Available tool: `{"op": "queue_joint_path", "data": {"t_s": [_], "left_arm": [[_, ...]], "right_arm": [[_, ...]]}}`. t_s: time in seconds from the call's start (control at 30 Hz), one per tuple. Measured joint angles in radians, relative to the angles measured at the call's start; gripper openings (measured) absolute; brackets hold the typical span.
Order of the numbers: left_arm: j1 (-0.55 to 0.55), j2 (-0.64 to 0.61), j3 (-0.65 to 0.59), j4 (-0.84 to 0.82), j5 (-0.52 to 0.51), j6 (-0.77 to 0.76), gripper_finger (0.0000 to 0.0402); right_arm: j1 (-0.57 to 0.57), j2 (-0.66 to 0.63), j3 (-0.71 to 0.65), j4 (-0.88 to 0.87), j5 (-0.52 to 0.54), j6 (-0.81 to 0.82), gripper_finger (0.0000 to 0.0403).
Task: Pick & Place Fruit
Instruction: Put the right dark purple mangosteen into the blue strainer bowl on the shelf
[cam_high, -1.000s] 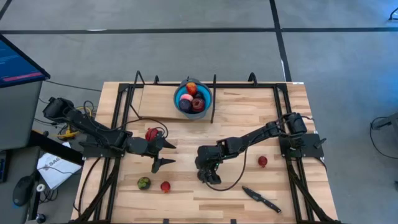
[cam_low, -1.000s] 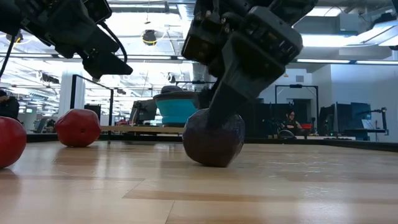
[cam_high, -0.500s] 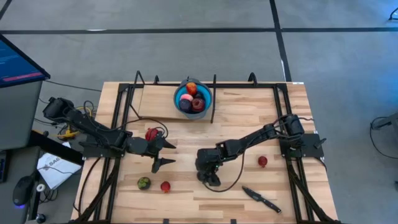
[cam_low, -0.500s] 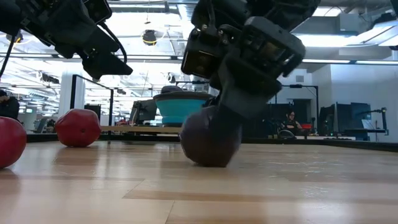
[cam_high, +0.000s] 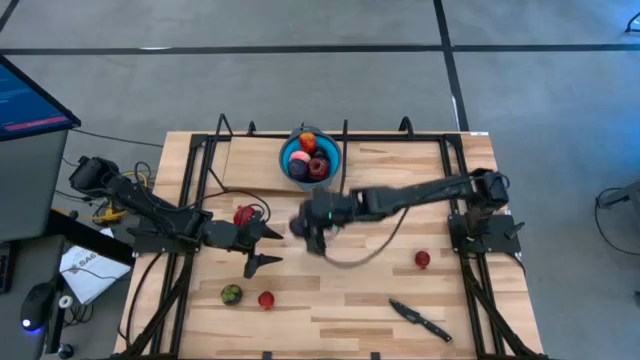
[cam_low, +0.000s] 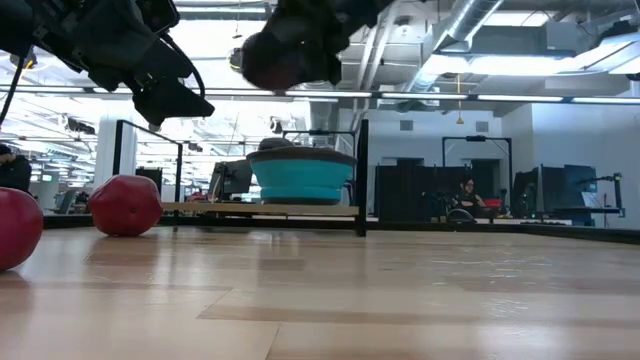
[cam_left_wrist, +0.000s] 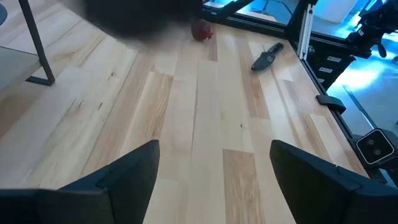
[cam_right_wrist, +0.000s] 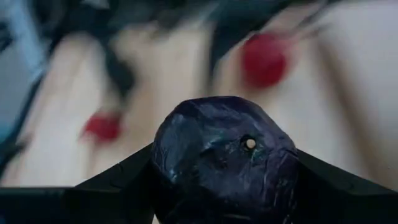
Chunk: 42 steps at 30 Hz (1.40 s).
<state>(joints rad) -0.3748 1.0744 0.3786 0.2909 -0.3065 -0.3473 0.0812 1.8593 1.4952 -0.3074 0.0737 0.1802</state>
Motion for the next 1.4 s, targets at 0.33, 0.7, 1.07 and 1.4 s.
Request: {"op": "queue_joint_path", "data": {"t_s": [0.33,0.7,1.07,1.4], "left_arm": [[0.0,0.0,0.0,0.013,0.0,0.008,0.0298],[0.0,0.0,0.0,0.02,-0.036,0.01,0.0298],[0.0,0.0,0.0,0.03,-0.037,0.01,0.0298],[0.0,0.0,0.0,0.04,-0.037,0.01,0.0298]], "right_arm": [[-0.325,-0.003,0.081,-0.079,0.137,-0.018,0.0261],[-0.469,0.013,0.082,-0.102,0.13,-0.018,0.0273],[-0.468,0.081,0.082,-0.111,0.139,-0.04,0.0282],[-0.465,0.091,0.084,-0.101,0.137,-0.041,0.0287]]}}
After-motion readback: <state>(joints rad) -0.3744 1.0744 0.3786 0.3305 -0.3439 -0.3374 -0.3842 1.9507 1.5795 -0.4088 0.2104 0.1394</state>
